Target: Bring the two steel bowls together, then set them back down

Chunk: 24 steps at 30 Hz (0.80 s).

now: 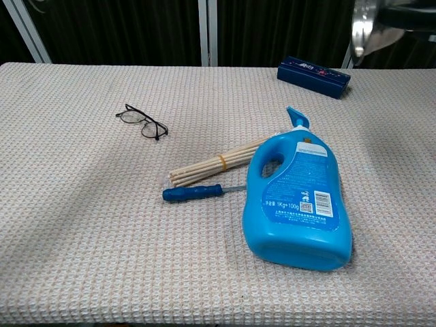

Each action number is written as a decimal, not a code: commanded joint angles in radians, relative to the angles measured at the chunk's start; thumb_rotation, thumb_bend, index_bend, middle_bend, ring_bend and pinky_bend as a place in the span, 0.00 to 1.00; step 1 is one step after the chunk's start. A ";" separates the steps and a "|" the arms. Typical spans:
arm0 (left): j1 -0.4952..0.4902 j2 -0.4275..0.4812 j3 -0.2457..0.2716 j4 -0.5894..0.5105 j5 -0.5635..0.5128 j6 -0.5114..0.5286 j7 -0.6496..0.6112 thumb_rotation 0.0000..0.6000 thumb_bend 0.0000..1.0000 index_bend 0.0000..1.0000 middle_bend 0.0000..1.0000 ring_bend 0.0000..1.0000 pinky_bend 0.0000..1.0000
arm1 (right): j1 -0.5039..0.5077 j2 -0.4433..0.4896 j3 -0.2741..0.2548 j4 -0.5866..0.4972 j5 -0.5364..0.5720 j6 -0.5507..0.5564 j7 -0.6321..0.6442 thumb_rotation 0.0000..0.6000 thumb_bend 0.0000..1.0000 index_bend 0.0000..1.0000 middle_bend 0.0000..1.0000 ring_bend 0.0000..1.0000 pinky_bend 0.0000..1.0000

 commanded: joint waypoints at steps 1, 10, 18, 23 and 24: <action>-0.022 -0.020 -0.012 -0.018 -0.002 -0.016 0.038 1.00 0.15 0.46 0.42 0.32 0.48 | 0.060 -0.101 0.050 0.023 -0.017 -0.053 0.107 1.00 0.29 0.36 0.33 0.29 0.16; -0.061 -0.128 -0.063 -0.068 -0.053 0.000 0.314 1.00 0.15 0.49 0.44 0.34 0.47 | 0.159 -0.138 0.117 -0.030 0.023 -0.201 0.277 1.00 0.30 0.36 0.33 0.29 0.16; -0.105 -0.193 -0.095 -0.086 -0.079 -0.009 0.500 1.00 0.15 0.50 0.45 0.35 0.46 | 0.222 -0.172 0.148 -0.040 0.042 -0.286 0.367 1.00 0.29 0.36 0.34 0.29 0.16; -0.117 -0.205 -0.083 -0.095 -0.070 -0.022 0.522 1.00 0.15 0.50 0.45 0.35 0.46 | 0.247 -0.180 0.153 -0.021 0.034 -0.318 0.401 1.00 0.29 0.36 0.34 0.29 0.16; -0.119 -0.206 -0.079 -0.098 -0.068 -0.026 0.520 1.00 0.15 0.50 0.45 0.35 0.46 | 0.252 -0.178 0.154 -0.016 0.030 -0.326 0.412 1.00 0.29 0.36 0.34 0.29 0.16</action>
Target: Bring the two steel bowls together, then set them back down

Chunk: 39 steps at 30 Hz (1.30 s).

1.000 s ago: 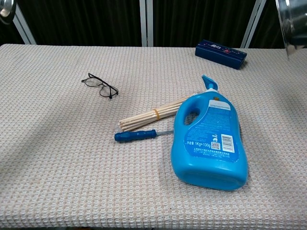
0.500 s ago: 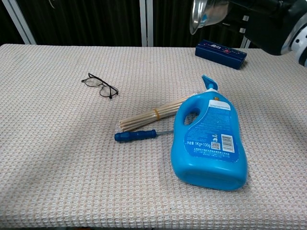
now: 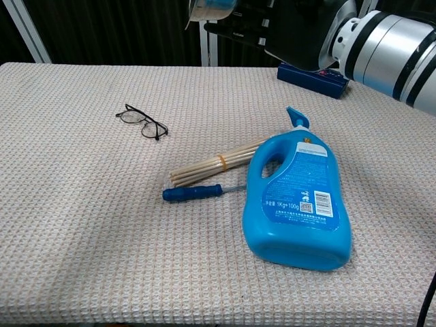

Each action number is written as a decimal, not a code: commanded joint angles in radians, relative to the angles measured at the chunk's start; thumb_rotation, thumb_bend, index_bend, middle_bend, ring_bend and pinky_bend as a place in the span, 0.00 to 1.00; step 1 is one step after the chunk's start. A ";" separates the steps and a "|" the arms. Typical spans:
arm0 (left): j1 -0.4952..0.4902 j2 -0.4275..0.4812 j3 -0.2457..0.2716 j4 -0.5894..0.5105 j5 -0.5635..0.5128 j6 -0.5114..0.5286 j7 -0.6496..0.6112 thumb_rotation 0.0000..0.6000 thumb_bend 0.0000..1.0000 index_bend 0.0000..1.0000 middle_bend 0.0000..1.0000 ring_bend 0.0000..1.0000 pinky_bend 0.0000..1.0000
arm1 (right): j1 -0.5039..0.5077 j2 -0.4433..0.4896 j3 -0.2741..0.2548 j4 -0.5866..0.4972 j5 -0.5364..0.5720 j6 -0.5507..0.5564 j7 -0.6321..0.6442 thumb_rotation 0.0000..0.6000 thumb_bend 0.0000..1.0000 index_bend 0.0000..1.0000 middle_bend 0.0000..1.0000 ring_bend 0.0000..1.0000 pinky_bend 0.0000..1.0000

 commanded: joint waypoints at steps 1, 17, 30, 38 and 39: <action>-0.005 -0.003 0.008 -0.005 0.004 -0.009 -0.003 1.00 0.15 0.50 0.45 0.35 0.46 | 0.015 0.001 0.004 0.014 -0.009 -0.019 0.025 1.00 0.29 0.36 0.34 0.29 0.16; -0.050 -0.042 0.013 0.031 0.000 -0.052 0.022 1.00 0.15 0.50 0.45 0.35 0.46 | 0.069 -0.001 -0.011 0.020 -0.056 -0.064 0.117 1.00 0.29 0.36 0.34 0.29 0.16; -0.036 -0.018 0.018 0.032 -0.002 -0.034 -0.005 1.00 0.15 0.50 0.45 0.35 0.46 | 0.048 0.034 -0.031 0.021 -0.070 -0.015 0.162 1.00 0.29 0.36 0.34 0.29 0.16; -0.052 -0.038 0.026 0.048 0.006 -0.049 -0.010 1.00 0.15 0.50 0.45 0.35 0.46 | 0.073 0.019 -0.032 0.008 -0.061 -0.029 0.149 1.00 0.29 0.36 0.34 0.29 0.16; -0.049 -0.034 0.024 0.046 0.007 -0.042 -0.013 1.00 0.15 0.50 0.45 0.35 0.46 | 0.068 0.023 -0.033 0.009 -0.057 -0.024 0.149 1.00 0.29 0.36 0.34 0.29 0.16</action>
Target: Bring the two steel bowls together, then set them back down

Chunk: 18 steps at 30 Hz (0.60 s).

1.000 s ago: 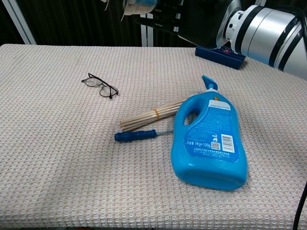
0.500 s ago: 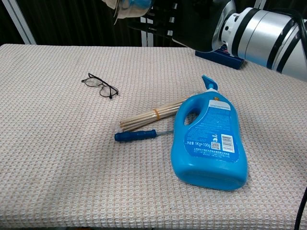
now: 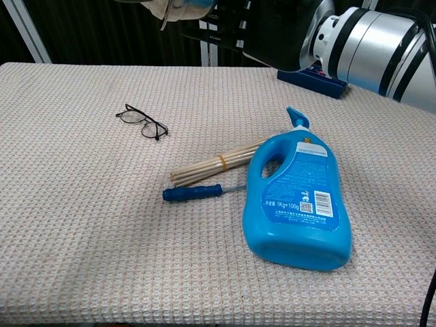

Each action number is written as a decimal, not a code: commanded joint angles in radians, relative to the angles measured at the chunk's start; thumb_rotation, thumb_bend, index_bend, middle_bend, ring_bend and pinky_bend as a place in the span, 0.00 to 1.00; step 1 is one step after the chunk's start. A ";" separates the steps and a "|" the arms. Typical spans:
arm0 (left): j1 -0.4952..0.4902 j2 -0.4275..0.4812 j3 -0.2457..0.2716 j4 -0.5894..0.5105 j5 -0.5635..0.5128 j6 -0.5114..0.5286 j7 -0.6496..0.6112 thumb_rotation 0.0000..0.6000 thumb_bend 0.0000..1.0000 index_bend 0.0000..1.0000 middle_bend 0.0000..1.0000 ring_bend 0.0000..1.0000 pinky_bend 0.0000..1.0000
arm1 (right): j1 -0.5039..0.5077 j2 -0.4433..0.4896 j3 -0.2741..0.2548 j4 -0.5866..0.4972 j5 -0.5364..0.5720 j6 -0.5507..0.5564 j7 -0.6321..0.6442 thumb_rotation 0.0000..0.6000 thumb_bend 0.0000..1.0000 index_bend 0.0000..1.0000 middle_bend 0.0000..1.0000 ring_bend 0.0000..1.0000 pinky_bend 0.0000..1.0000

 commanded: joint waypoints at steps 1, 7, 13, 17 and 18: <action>0.008 0.009 -0.003 -0.006 0.004 0.016 -0.010 1.00 0.15 0.50 0.45 0.35 0.46 | -0.012 0.011 -0.002 0.003 0.011 0.012 0.002 1.00 0.29 0.36 0.34 0.29 0.16; 0.071 0.115 -0.022 -0.035 -0.005 0.089 -0.118 1.00 0.15 0.50 0.45 0.35 0.46 | -0.073 0.117 0.008 0.014 0.009 0.085 -0.027 1.00 0.29 0.36 0.34 0.29 0.16; 0.162 0.322 0.019 0.019 -0.097 0.021 -0.227 1.00 0.15 0.50 0.46 0.36 0.47 | -0.164 0.306 0.005 0.038 -0.075 0.250 -0.405 1.00 0.31 0.36 0.34 0.29 0.16; 0.167 0.407 0.086 0.133 -0.133 -0.127 -0.234 1.00 0.15 0.51 0.46 0.36 0.47 | -0.242 0.451 -0.081 0.025 -0.176 0.301 -0.693 1.00 0.32 0.36 0.34 0.28 0.16; 0.164 0.414 0.110 0.172 -0.137 -0.169 -0.203 1.00 0.15 0.51 0.46 0.36 0.47 | -0.268 0.486 -0.116 0.014 -0.186 0.295 -0.733 1.00 0.31 0.36 0.34 0.28 0.16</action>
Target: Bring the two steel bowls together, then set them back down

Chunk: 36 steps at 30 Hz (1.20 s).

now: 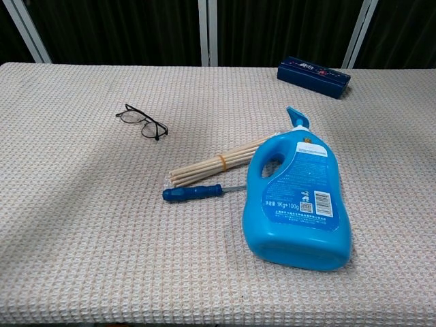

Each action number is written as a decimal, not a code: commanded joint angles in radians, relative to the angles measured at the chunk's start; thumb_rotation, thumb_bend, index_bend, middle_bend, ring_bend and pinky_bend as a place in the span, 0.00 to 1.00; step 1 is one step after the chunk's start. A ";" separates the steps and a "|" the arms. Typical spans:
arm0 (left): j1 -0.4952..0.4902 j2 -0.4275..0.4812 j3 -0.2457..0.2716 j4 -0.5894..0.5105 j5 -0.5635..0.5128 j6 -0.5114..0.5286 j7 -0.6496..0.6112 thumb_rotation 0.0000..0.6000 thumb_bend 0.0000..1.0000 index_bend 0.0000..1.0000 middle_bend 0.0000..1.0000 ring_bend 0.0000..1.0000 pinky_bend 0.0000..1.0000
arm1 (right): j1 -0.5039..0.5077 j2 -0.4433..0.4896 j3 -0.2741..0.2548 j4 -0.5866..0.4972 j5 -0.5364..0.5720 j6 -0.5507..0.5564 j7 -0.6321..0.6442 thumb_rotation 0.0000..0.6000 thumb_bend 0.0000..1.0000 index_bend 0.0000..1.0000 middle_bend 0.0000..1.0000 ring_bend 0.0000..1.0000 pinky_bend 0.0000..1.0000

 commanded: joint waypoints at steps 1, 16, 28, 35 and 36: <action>0.016 0.077 0.098 0.148 -0.050 -0.186 0.040 1.00 0.15 0.51 0.46 0.36 0.47 | -0.140 0.233 -0.134 -0.019 -0.122 0.078 -0.354 1.00 0.30 0.36 0.34 0.28 0.16; -0.051 0.030 0.204 0.313 -0.125 -0.491 0.306 1.00 0.16 0.49 0.45 0.36 0.47 | -0.255 0.106 -0.322 0.185 -0.040 -0.066 -0.646 1.00 0.33 0.40 0.34 0.28 0.16; -0.051 -0.018 0.194 0.301 -0.119 -0.456 0.362 1.00 0.13 0.15 0.38 0.36 0.47 | -0.229 0.069 -0.290 0.158 0.105 -0.162 -0.969 1.00 0.31 0.30 0.26 0.24 0.14; -0.074 -0.032 0.190 0.271 -0.142 -0.490 0.424 1.00 0.11 0.07 0.26 0.29 0.44 | -0.226 0.053 -0.287 0.159 0.138 -0.190 -0.983 1.00 0.22 0.11 0.14 0.09 0.05; -0.077 -0.031 0.190 0.262 -0.149 -0.498 0.429 1.00 0.09 0.02 0.17 0.23 0.41 | -0.228 0.052 -0.286 0.162 0.134 -0.180 -0.985 1.00 0.17 0.04 0.07 0.03 0.02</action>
